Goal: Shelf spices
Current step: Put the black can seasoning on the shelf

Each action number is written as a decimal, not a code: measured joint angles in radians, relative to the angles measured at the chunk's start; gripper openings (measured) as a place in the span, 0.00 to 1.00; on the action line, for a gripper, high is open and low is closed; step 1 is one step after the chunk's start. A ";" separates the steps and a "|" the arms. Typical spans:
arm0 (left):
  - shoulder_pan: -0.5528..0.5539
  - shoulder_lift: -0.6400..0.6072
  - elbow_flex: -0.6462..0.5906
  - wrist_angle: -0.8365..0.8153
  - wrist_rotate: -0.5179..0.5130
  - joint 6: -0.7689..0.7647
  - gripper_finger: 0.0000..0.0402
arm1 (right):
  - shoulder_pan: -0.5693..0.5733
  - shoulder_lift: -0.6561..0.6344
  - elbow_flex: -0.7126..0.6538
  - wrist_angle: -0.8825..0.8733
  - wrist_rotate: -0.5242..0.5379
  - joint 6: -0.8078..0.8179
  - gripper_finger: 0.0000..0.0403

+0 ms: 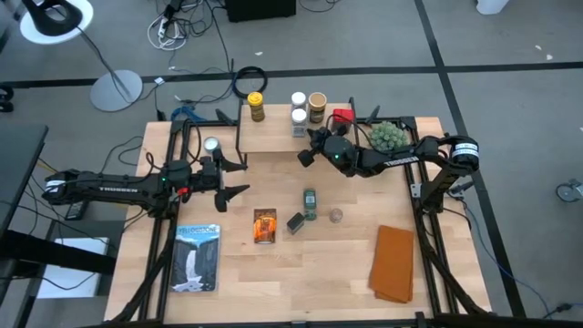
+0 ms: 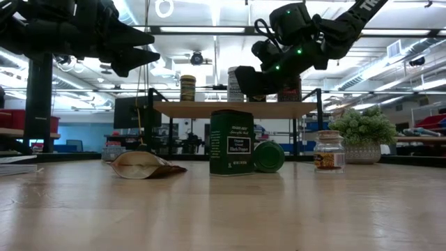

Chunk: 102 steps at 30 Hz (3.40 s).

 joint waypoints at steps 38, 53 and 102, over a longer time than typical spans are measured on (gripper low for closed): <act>0.000 0.000 0.000 -0.015 0.000 0.000 0.77 | 0.142 -0.502 0.000 -0.879 -0.011 0.500 0.00; 0.000 0.000 0.000 -0.013 0.000 0.000 0.77 | 0.306 -0.458 -0.001 -0.885 -0.295 0.534 0.00; 0.000 0.000 0.000 0.011 0.000 0.000 0.77 | 0.419 0.154 0.598 -1.183 -0.533 -0.435 0.67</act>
